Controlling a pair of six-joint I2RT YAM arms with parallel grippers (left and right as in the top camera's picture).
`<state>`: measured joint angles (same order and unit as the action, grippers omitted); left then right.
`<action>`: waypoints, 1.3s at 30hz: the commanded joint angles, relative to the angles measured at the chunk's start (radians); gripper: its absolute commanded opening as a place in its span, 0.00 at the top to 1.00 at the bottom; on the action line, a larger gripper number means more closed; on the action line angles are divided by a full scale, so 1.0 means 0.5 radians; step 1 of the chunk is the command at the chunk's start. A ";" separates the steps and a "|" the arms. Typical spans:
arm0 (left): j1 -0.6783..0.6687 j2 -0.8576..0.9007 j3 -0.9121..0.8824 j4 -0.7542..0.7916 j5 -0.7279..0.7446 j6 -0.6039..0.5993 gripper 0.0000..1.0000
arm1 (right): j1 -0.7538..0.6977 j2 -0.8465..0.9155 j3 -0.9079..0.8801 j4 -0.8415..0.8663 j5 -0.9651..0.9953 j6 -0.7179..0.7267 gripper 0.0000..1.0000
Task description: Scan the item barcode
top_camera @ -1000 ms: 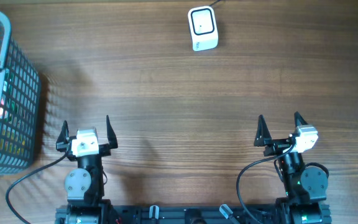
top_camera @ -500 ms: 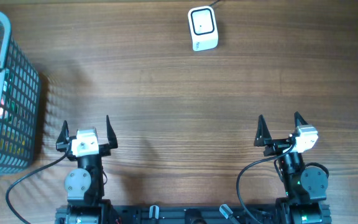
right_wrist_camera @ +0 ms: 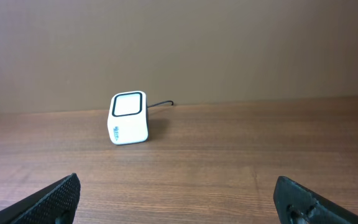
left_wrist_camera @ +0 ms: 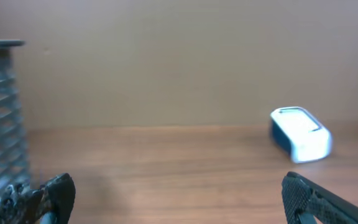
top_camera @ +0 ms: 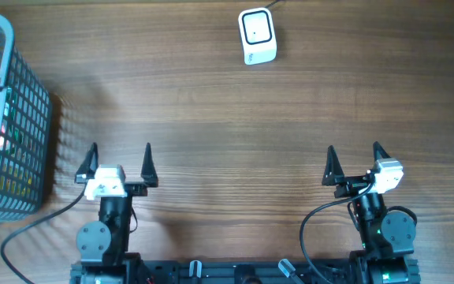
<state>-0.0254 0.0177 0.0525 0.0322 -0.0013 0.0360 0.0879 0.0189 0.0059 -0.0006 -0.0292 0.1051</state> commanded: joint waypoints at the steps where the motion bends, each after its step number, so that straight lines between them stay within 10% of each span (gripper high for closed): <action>1: -0.011 0.089 0.494 -0.247 0.221 -0.388 0.00 | -0.008 0.008 -0.002 0.008 0.005 0.011 0.00; 12: -0.011 2.021 3.263 -2.525 0.231 -0.341 0.00 | -0.008 0.008 -0.002 0.008 0.005 0.011 0.00; 17: -0.010 2.647 4.050 -2.761 0.220 -0.323 0.00 | -0.008 0.008 -0.002 0.008 0.005 0.012 0.00; 23: 0.214 2.879 4.166 -2.817 -0.459 -0.515 0.00 | -0.008 0.008 -0.002 0.008 0.005 0.012 0.00; 39: 1.502 2.875 3.823 -2.893 -0.501 -0.777 0.00 | -0.008 0.008 -0.002 0.008 0.005 0.012 0.00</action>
<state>0.6712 1.4601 2.0331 -1.4231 -0.2428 -0.3027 0.0879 0.0231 0.0063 -0.0002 -0.0288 0.1051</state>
